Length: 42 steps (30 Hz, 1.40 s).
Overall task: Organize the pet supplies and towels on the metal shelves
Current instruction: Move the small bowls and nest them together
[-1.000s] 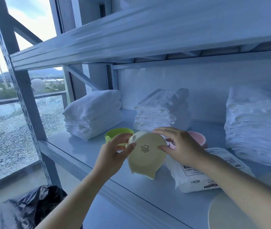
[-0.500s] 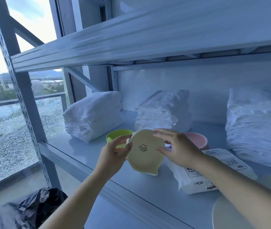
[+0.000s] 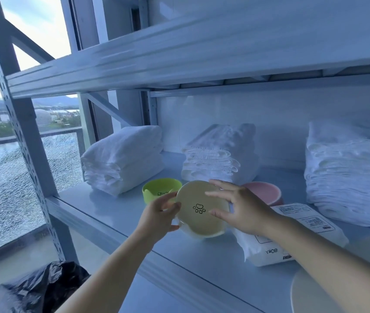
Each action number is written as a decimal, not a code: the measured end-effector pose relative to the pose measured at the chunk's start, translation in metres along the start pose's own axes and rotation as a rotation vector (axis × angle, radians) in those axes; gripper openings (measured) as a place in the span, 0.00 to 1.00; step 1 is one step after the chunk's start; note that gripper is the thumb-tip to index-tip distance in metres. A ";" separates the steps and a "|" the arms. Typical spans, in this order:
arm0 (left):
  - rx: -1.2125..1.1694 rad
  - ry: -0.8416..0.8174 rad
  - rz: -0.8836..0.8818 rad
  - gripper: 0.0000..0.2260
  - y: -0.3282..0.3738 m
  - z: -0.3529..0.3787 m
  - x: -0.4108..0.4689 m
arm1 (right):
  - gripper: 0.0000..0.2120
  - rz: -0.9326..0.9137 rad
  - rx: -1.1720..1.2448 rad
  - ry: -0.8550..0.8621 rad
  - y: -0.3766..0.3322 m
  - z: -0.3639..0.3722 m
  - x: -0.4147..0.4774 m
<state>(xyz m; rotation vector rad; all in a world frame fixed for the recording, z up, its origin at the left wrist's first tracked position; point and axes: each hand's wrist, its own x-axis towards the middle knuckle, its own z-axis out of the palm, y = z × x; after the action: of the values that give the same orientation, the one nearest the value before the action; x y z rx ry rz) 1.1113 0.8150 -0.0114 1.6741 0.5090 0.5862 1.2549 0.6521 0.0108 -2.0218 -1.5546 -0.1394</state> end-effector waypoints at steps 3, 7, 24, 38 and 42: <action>-0.023 0.019 -0.063 0.10 -0.008 0.001 0.002 | 0.22 -0.007 -0.022 -0.043 -0.001 0.001 -0.003; -0.021 0.029 -0.112 0.08 -0.015 -0.002 0.003 | 0.21 -0.004 -0.005 -0.097 -0.004 0.003 -0.005; 0.477 -0.071 0.397 0.10 0.000 -0.001 -0.012 | 0.15 0.046 0.013 -0.166 -0.003 0.009 -0.002; 0.648 -0.153 0.493 0.08 0.004 0.005 -0.008 | 0.13 0.069 0.034 -0.087 0.000 -0.008 -0.005; 0.632 -0.147 0.512 0.07 0.014 0.016 0.001 | 0.13 0.160 0.019 0.053 0.022 -0.036 -0.003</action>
<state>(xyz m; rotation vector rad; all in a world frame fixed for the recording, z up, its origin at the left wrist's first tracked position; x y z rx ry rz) 1.1219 0.8012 0.0004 2.4639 0.1503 0.7035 1.2831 0.6284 0.0306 -2.1008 -1.3518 -0.1145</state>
